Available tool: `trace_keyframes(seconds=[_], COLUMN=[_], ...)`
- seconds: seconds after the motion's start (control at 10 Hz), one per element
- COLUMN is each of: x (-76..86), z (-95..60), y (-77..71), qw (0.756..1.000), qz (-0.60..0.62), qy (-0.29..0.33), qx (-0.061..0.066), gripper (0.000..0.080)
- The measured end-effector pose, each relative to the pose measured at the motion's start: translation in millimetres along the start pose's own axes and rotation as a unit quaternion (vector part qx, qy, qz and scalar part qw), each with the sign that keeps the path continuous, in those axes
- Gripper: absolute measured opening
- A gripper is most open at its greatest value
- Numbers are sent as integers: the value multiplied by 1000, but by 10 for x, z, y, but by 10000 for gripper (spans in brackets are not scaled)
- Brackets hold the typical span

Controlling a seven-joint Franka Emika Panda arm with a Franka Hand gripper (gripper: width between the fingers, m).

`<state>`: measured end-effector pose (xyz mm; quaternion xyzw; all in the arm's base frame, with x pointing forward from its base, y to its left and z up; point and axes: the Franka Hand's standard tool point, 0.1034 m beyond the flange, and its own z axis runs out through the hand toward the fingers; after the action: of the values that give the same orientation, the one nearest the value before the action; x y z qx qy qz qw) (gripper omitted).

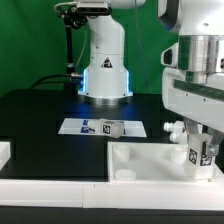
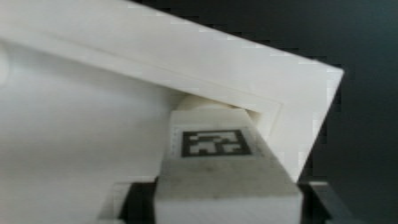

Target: Assemble one leg

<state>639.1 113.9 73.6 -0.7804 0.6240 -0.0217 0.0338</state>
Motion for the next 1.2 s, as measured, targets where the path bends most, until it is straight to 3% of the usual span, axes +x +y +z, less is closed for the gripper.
trace_keyframes(seconds=[0.1, 0.3, 0.4, 0.5, 0.6, 0.9, 1.0, 1.1, 1.2], x=[3, -5, -6, -33, -48, -33, -7, 45, 47], z=[2, 4, 8, 23, 39, 38, 29, 16, 17], y=[1, 1, 7, 14, 34, 27, 24, 13, 12], qw=[1000, 1000, 990, 970, 949, 917, 882, 830, 814], qz=[-5, -26, -138, -242, -314, -399, -471, -557, -581], qy=[-1, -1, -1, -6, -13, -13, -12, -11, -11], qx=[0, 0, -2, -7, -15, -13, -13, -11, -12], gripper=[285, 531, 531, 625, 643, 649, 649, 649, 649])
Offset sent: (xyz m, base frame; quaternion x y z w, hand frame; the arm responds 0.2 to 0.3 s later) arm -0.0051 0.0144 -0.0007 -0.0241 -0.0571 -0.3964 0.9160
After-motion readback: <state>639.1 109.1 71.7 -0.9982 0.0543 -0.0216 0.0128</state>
